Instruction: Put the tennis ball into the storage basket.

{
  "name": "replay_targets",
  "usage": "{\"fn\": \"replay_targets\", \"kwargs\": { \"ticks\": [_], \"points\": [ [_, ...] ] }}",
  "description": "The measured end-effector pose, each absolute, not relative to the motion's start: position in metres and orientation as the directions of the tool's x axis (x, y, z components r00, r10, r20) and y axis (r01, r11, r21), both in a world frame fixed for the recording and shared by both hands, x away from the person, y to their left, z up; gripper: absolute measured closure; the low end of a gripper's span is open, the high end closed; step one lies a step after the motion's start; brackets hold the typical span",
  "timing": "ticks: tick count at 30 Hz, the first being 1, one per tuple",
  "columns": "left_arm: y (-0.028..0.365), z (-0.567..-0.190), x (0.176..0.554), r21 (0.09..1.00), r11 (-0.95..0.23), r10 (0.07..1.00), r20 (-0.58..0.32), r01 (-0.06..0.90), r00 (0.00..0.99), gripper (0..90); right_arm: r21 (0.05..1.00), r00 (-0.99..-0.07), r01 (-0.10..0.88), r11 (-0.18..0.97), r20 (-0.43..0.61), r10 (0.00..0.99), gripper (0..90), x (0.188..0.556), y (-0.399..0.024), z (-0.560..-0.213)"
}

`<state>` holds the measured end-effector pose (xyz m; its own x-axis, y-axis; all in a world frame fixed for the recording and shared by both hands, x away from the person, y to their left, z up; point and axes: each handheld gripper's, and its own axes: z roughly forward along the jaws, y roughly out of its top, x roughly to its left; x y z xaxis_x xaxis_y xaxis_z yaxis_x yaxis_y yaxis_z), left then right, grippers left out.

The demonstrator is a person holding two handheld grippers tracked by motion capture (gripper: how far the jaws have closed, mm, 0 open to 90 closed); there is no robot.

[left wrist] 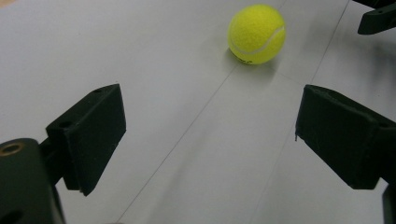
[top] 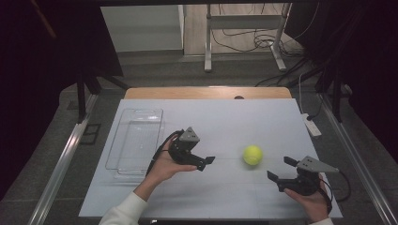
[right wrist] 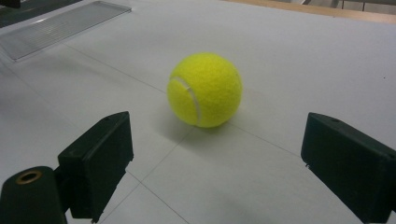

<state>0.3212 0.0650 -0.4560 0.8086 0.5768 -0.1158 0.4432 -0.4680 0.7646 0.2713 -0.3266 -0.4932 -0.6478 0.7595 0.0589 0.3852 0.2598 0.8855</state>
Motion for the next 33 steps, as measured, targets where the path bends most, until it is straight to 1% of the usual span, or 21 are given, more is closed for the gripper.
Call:
{"fn": "replay_targets", "kwargs": {
  "ticks": [10, 16, 33],
  "points": [
    [0.056, -0.45, 0.332, 0.766, -0.473, 0.561, -0.118, 0.435, 0.819, 9.4, 0.885, -0.646, 0.386, 0.261, 0.057, 0.761, 9.1, 0.271, -0.326, -0.493],
    [0.05, -0.447, 0.341, 0.766, -0.461, 0.555, -0.145, 0.448, 0.819, 9.5, 0.886, -0.647, 0.386, 0.258, 0.061, 0.76, 9.1, 0.271, -0.327, -0.493],
    [0.029, -0.444, 0.351, 0.756, -0.49, 0.538, -0.129, 0.434, 0.833, 9.2, 0.883, -0.651, 0.386, 0.268, 0.055, 0.757, 9.1, 0.271, -0.326, -0.494]
  ]
}}
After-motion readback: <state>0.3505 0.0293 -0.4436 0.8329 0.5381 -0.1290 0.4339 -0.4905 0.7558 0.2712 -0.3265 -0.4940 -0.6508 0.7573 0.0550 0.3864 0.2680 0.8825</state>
